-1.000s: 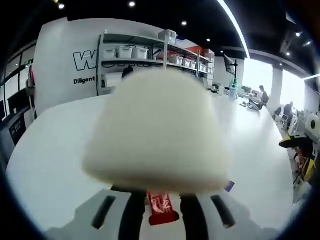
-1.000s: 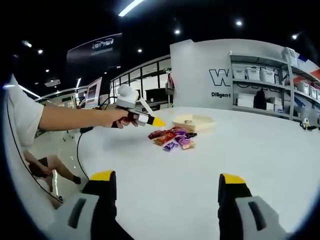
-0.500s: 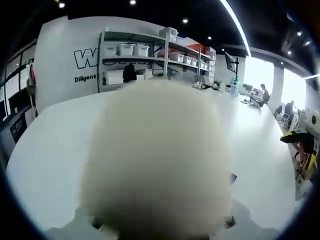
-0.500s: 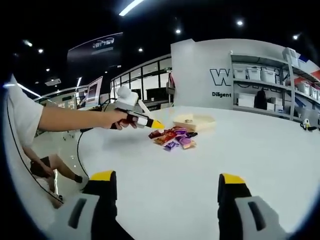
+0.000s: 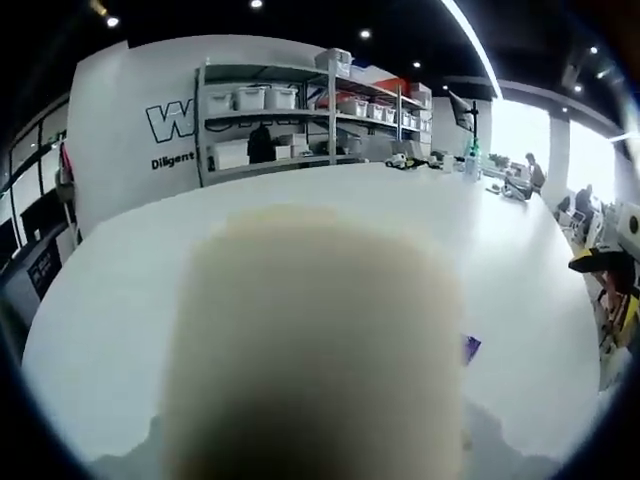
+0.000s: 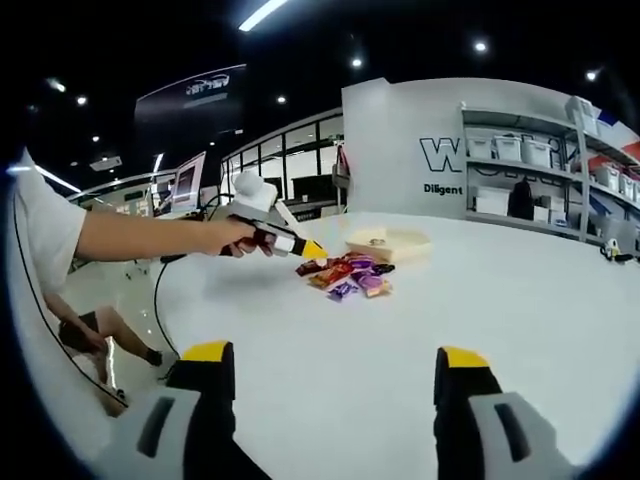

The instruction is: Place the target food into the container with the food tongs after gripping and lifting it, then release it inside without dropping or visibly crushing the food.

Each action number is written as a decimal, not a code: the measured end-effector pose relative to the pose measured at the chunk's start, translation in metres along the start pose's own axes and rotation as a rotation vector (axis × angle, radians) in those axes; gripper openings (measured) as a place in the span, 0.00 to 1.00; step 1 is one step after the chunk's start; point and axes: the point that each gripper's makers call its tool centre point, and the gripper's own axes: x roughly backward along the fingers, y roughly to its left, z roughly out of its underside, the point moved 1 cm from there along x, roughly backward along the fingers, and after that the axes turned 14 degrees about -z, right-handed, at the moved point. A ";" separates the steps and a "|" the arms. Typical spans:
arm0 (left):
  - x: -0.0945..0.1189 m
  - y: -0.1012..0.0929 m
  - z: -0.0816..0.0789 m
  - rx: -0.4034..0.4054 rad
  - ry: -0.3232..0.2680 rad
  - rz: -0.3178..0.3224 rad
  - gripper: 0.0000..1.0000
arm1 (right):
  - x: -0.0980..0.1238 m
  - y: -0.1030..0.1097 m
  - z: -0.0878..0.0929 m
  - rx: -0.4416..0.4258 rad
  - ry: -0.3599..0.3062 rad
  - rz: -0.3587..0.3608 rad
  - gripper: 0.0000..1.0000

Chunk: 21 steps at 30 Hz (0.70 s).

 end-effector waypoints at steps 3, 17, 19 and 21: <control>0.001 0.000 -0.001 0.002 0.005 -0.002 0.24 | 0.000 0.001 0.000 0.003 0.001 0.000 0.79; -0.002 0.007 0.006 -0.085 0.082 -0.067 0.26 | -0.002 0.001 0.003 0.009 0.013 -0.005 0.76; -0.005 0.008 0.007 -0.068 0.098 -0.066 0.26 | -0.001 0.001 0.004 0.011 0.017 -0.005 0.75; -0.007 0.009 0.005 -0.041 0.099 -0.059 0.26 | -0.001 0.001 0.005 0.012 0.019 -0.006 0.75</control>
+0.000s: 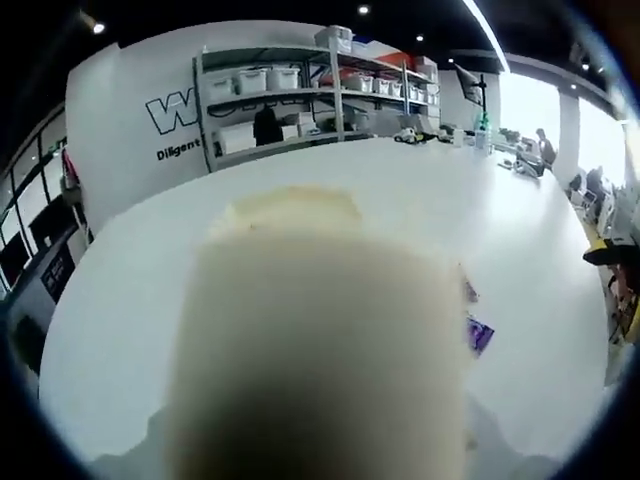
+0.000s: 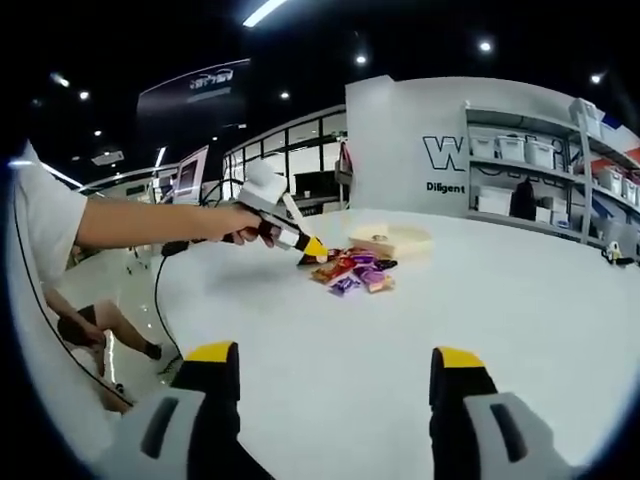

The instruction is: Place the target food into the container with the food tongs after gripping and lifting it, then release it inside without dropping or visibly crushing the food.

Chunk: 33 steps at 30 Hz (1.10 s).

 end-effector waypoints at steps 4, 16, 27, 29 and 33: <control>-0.001 -0.001 0.000 -0.017 -0.001 0.001 0.26 | 0.001 -0.002 0.001 -0.005 -0.002 0.002 0.75; -0.003 0.004 -0.002 -0.013 -0.002 0.006 0.26 | -0.001 -0.005 0.000 -0.012 -0.008 -0.001 0.74; -0.008 0.000 0.005 -0.004 0.026 0.021 0.24 | 0.003 -0.008 0.005 -0.021 -0.005 0.008 0.73; -0.008 -0.001 0.005 -0.008 0.023 0.026 0.23 | 0.003 -0.008 0.005 -0.025 -0.008 0.008 0.73; -0.008 -0.001 0.004 0.002 0.020 0.029 0.22 | 0.001 -0.008 0.006 -0.024 -0.007 0.006 0.72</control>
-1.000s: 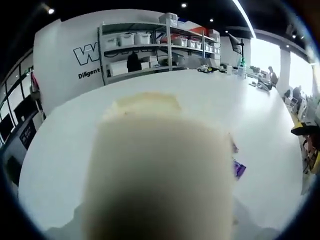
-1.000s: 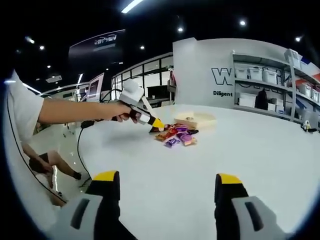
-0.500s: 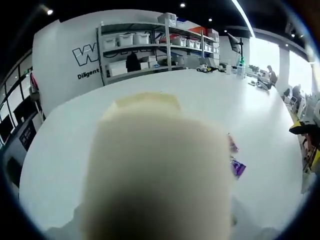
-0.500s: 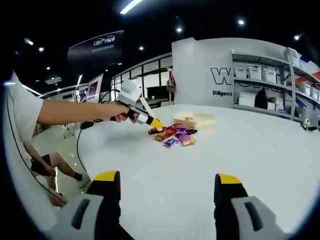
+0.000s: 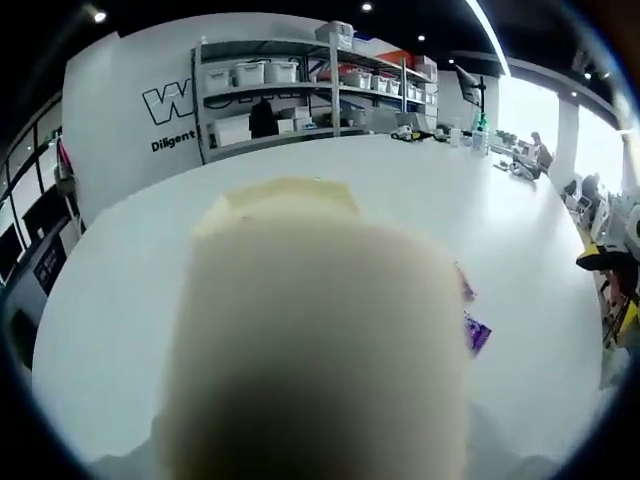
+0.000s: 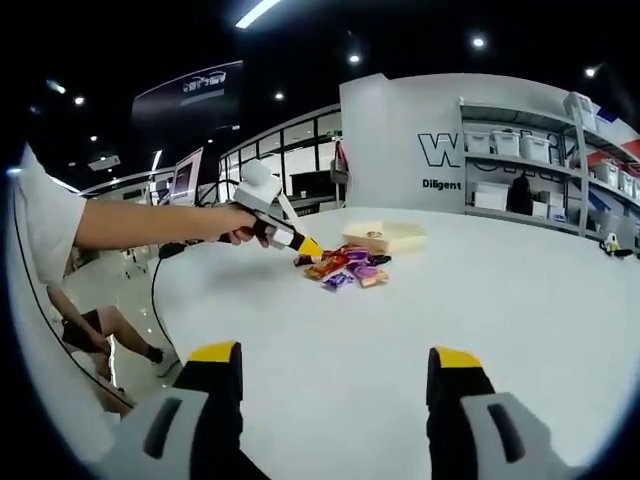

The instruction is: Place the target food into the container with the food tongs after gripping and lifting it, then release it inside without dropping or visibly crushing the food.

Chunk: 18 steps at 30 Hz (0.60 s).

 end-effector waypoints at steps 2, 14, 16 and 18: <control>0.005 -0.002 -0.003 0.024 -0.007 0.011 0.22 | 0.000 0.001 0.000 0.001 0.000 -0.002 0.72; 0.028 0.009 -0.039 0.093 -0.066 0.032 0.22 | -0.002 -0.004 0.001 -0.018 -0.019 -0.002 0.72; 0.028 0.010 -0.043 0.110 -0.065 0.038 0.23 | -0.002 -0.003 0.001 -0.020 -0.021 -0.003 0.72; 0.024 0.015 -0.056 0.098 -0.077 0.023 0.23 | -0.003 -0.003 0.002 -0.021 -0.020 -0.006 0.72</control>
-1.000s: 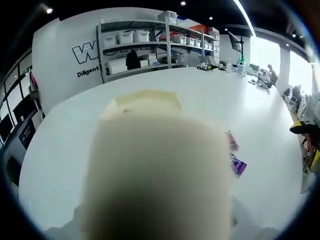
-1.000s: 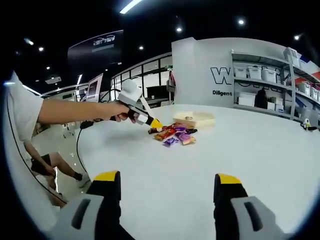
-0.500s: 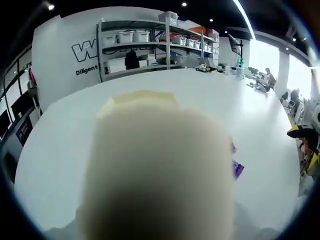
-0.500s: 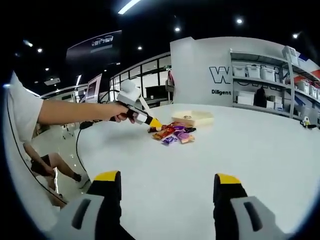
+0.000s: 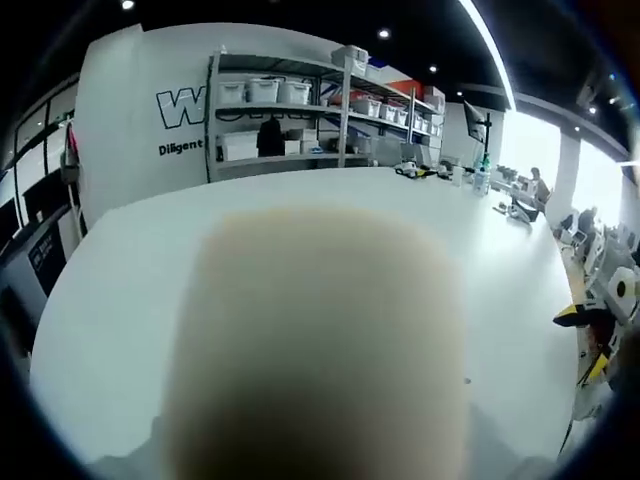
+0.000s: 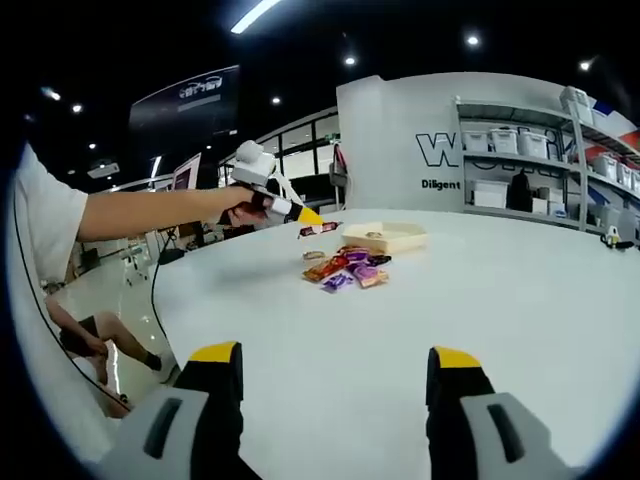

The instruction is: Place the target food into the container with the food tongs after gripping and lifting it, then release it inside without dropping or visibly crushing the food.

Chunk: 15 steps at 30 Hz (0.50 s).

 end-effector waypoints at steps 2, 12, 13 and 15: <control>-0.006 0.001 -0.010 0.016 -0.008 0.002 0.23 | -0.001 -0.001 0.001 -0.004 -0.003 0.000 0.72; -0.051 0.001 -0.032 -0.007 0.029 -0.003 0.23 | -0.002 -0.009 0.005 -0.030 -0.022 0.007 0.71; -0.058 0.002 -0.034 -0.014 0.034 -0.006 0.23 | -0.001 -0.011 0.004 -0.036 -0.029 0.007 0.71; -0.068 0.003 -0.039 -0.008 0.032 -0.007 0.23 | 0.000 -0.012 0.004 -0.041 -0.034 0.010 0.70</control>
